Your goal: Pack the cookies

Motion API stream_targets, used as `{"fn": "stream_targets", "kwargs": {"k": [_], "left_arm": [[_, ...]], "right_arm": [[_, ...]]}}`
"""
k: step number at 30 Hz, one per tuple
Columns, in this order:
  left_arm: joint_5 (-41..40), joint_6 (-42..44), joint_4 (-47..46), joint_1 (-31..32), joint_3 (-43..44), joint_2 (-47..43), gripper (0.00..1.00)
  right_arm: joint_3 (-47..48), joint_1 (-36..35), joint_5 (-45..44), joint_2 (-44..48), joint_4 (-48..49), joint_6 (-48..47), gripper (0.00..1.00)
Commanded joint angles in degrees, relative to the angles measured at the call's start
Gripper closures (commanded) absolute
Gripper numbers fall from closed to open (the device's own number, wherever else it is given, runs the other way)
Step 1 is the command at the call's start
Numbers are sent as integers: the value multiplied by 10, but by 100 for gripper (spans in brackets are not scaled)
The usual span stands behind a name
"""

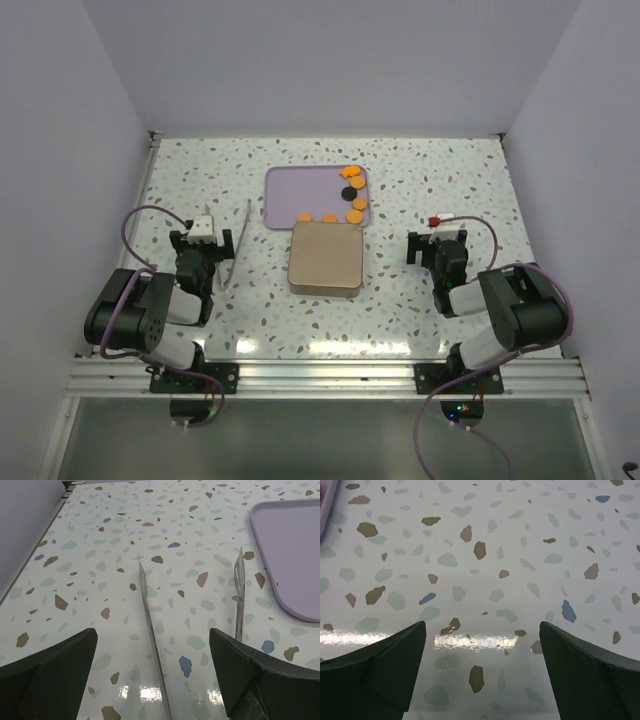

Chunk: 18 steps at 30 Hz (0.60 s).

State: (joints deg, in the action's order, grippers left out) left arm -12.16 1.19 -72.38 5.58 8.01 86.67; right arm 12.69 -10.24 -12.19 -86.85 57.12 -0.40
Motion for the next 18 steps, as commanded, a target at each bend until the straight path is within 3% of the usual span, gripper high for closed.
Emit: {"fn": "stream_targets", "kwargs": {"k": [1,18], "left_arm": [[-1,8,-65,-4,11,-1,0],[-1,8,-65,-4,11,-1,0]], "right_arm": [[72,11,27,-7,-4,-13,1],[74,23,25,-11,-1,-5,1]]}}
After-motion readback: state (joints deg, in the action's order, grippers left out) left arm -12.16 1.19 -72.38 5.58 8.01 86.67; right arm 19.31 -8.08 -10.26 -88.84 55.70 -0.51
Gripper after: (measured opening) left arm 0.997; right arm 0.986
